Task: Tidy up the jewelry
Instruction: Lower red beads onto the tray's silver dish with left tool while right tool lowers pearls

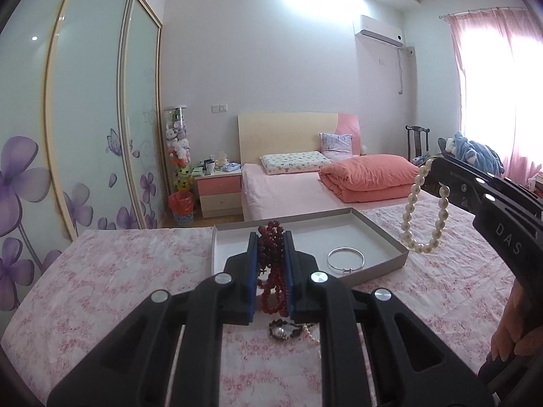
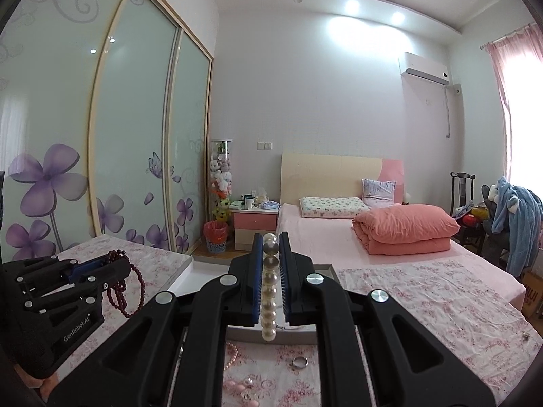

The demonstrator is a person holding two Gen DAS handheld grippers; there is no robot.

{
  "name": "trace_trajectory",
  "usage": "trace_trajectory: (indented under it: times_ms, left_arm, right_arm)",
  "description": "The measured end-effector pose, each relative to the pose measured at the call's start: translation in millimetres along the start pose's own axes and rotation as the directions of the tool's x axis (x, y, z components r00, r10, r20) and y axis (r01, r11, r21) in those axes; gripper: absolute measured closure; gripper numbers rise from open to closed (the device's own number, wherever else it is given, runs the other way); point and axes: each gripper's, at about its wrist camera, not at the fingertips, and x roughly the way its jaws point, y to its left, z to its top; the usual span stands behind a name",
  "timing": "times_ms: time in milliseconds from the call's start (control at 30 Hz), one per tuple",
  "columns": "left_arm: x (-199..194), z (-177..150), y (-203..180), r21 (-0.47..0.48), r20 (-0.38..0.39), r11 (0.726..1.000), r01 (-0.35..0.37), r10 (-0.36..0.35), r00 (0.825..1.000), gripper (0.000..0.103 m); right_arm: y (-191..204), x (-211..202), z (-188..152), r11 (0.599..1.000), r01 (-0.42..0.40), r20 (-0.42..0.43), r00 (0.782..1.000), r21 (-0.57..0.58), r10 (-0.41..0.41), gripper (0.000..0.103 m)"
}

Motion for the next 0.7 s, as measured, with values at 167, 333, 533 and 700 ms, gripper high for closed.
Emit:
trace_trajectory:
  times_ms: [167,333,533,700]
  left_arm:
    - [29,4,4,-0.002,-0.017,1.000,0.005,-0.005,1.000,0.089]
    - [63,6,8,-0.013,-0.045,1.000,0.007,-0.008,0.999,0.089]
    - [113,1,13,-0.036,-0.126,0.999,0.024,-0.028,0.992,0.089]
    - [151,-7,16,-0.048,-0.197,0.998,0.031,-0.040,0.980,0.089]
  right_arm:
    - [-5,27,1,1.000,0.005,-0.025,1.000,0.016,-0.004,0.093]
    - [-5,59,-5,0.999,-0.005,-0.071,0.997,0.032,0.007,0.093]
    - [-10,108,-18,0.996,-0.031,-0.173,0.984,0.079,0.044,0.093]
    - [-14,139,-31,0.992,-0.043,-0.256,0.964,0.120,0.073,0.093]
